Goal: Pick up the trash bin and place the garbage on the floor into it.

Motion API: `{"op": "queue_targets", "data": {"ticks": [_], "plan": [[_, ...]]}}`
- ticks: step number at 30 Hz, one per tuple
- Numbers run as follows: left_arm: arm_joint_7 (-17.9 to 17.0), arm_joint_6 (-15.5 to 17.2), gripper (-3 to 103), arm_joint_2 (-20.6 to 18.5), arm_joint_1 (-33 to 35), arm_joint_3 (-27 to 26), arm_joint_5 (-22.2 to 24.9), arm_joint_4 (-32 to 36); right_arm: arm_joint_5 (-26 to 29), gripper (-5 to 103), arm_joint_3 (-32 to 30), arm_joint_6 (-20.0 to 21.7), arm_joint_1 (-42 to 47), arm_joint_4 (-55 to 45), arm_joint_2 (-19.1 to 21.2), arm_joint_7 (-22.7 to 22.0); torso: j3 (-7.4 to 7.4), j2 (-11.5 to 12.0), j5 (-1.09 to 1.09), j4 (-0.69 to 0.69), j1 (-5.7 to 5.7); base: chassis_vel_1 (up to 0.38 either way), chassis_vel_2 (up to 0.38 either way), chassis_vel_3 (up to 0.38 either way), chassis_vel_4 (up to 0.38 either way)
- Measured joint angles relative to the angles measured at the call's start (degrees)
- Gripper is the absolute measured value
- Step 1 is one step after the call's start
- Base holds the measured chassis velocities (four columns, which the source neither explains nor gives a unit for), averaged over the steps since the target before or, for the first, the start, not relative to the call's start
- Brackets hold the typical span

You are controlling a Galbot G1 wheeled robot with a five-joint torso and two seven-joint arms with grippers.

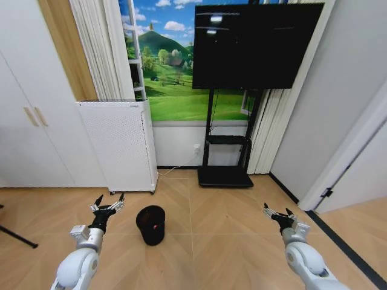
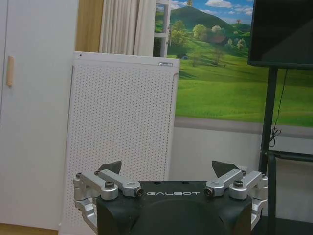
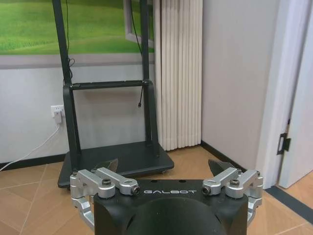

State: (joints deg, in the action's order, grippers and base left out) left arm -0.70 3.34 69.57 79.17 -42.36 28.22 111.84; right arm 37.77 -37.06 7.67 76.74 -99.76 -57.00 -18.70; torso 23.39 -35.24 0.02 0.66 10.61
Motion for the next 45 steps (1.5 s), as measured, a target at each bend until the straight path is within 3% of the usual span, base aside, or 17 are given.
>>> {"op": "queue_targets", "data": {"ticks": [2,3,6,8,9,11,12,13,16,17,18,21,23,24,26,28,45], "plan": [[0.00,0.00,100,0.00,-0.01,0.00,0.01,-0.01,0.00,100,-0.01,0.00,0.00,-0.01,0.00,0.00,0.01,0.00,-0.12,0.01,0.00,0.351,-0.365,-0.363,0.333],[0.00,0.00,100,0.00,-0.01,0.00,0.00,0.00,0.00,100,0.00,0.00,0.00,-0.01,0.00,0.00,0.01,0.02,0.04,-0.01,0.00,0.357,-0.325,-0.339,0.349],[0.00,0.00,100,0.00,0.00,0.00,0.00,0.00,0.00,100,0.00,0.01,0.00,0.00,0.00,0.00,0.00,0.02,0.05,0.00,0.00,0.353,-0.325,-0.331,0.352],[0.00,0.01,100,0.01,0.00,0.01,0.00,-0.02,0.00,100,-0.01,0.00,0.00,-0.01,0.00,0.00,0.01,0.04,-0.09,0.00,0.00,0.327,-0.366,-0.332,0.353],[0.00,-0.01,100,0.00,-0.01,-0.01,0.00,0.00,0.00,100,-0.01,0.00,0.00,-0.01,0.00,0.00,0.00,0.04,0.04,-0.01,0.00,0.345,-0.374,-0.342,0.318],[0.00,0.00,100,0.00,-0.01,0.00,0.01,0.00,0.00,100,0.00,0.01,0.00,0.00,0.00,0.01,0.01,0.05,0.05,0.01,0.01,0.353,-0.355,-0.351,0.336],[0.00,0.00,100,0.00,-0.01,0.00,0.01,-0.02,0.00,100,-0.02,0.00,0.00,-0.01,0.01,0.00,0.00,0.05,-0.13,0.01,0.00,0.348,-0.378,-0.360,0.341],[0.00,0.00,100,0.00,-0.01,0.00,0.01,-0.02,0.00,100,-0.02,0.00,0.00,-0.01,0.01,0.00,0.00,0.05,-0.13,0.01,0.00,0.348,-0.378,-0.360,0.341],[0.00,0.00,100,0.00,-0.01,-0.01,0.01,0.00,0.00,100,0.00,0.00,0.00,0.00,0.00,0.00,0.00,0.06,0.07,0.00,0.01,0.363,-0.346,-0.379,0.360],[0.00,0.00,100,0.00,-0.01,0.00,0.01,0.00,0.00,100,0.00,0.01,0.00,0.00,0.00,0.00,-0.01,0.06,0.04,0.01,0.00,0.335,-0.360,-0.379,0.369],[0.00,0.01,100,0.01,0.00,0.01,0.01,-0.02,0.00,100,-0.02,0.00,0.00,-0.01,0.01,0.00,-0.02,0.05,-0.14,0.01,0.00,0.352,-0.362,-0.343,0.355],[0.00,0.00,100,0.00,-0.01,0.00,0.01,-0.01,0.00,100,0.00,0.01,0.00,0.00,0.00,0.00,-0.01,0.06,0.06,0.00,0.01,0.357,-0.355,-0.351,0.357],[0.00,0.00,100,-0.01,-0.02,-0.01,0.01,-0.01,0.00,100,0.00,0.00,0.00,-0.01,0.00,0.01,-0.03,0.05,0.00,0.01,0.00,0.328,-0.366,-0.342,0.361],[-0.01,0.01,100,0.01,0.00,0.00,0.01,-0.02,0.00,100,-0.01,0.00,0.00,-0.01,0.00,0.00,-0.02,0.06,-0.15,0.00,0.00,0.328,-0.325,-0.322,0.346],[0.00,0.00,100,0.00,0.00,-0.03,0.01,0.00,0.00,100,0.01,0.00,0.01,-0.01,-0.01,0.00,-0.04,0.05,0.08,0.00,-0.03,0.288,-0.304,-0.294,0.267],[0.00,0.00,100,0.00,0.00,-0.01,0.01,0.00,0.00,100,0.00,0.00,0.01,-0.01,-0.01,0.00,-0.04,0.05,-0.04,0.02,-0.03,0.256,-0.240,-0.252,0.245],[0.00,0.01,100,0.00,-0.03,0.01,0.01,-0.01,0.00,100,0.00,0.00,-0.02,-0.01,0.00,0.01,-0.01,0.11,-0.02,0.00,0.02,-0.002,-0.015,-0.009,0.013]]}}
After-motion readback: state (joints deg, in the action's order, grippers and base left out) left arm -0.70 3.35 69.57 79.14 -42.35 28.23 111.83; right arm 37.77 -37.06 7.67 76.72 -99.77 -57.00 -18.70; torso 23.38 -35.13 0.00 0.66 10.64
